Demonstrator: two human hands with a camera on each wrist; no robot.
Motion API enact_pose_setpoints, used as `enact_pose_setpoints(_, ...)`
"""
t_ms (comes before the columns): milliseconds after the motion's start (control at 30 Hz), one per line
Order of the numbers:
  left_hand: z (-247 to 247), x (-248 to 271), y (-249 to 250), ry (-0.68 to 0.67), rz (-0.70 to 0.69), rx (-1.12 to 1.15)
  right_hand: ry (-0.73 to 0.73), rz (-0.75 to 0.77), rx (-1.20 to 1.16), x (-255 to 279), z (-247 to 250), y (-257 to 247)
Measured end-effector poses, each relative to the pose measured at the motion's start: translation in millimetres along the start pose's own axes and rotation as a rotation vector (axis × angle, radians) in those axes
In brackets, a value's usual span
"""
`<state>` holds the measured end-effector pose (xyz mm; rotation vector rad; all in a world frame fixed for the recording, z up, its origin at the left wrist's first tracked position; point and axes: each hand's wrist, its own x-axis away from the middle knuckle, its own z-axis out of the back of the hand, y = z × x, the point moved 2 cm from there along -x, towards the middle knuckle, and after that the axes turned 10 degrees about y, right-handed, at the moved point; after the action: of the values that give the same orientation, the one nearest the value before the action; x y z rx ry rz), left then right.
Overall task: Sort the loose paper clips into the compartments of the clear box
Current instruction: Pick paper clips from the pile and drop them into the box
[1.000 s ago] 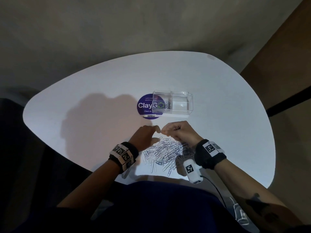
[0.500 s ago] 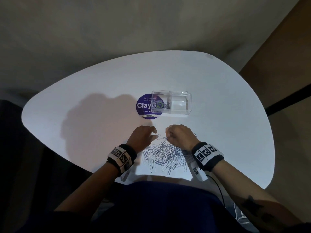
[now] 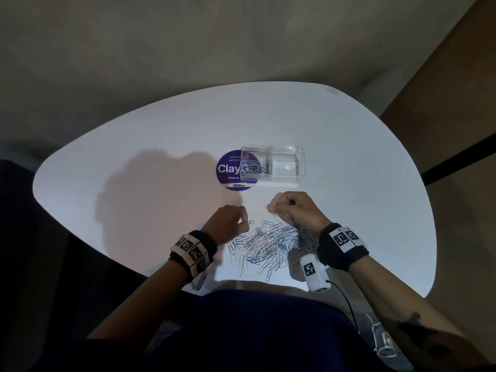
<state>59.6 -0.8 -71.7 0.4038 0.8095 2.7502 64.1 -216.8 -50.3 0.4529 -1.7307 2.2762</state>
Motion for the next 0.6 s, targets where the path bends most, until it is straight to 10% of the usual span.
enact_pose_setpoints(300,19.3,5.5,11.4,-0.114,0.418,1.049,-0.099,-0.225,-0.308,3.0,3.2,5.2)
enact_pose_setpoints(600,9.5,-8.0,27.2,-0.054,0.372,0.897,-0.145,0.102,0.162,4.1,8.4,12.3)
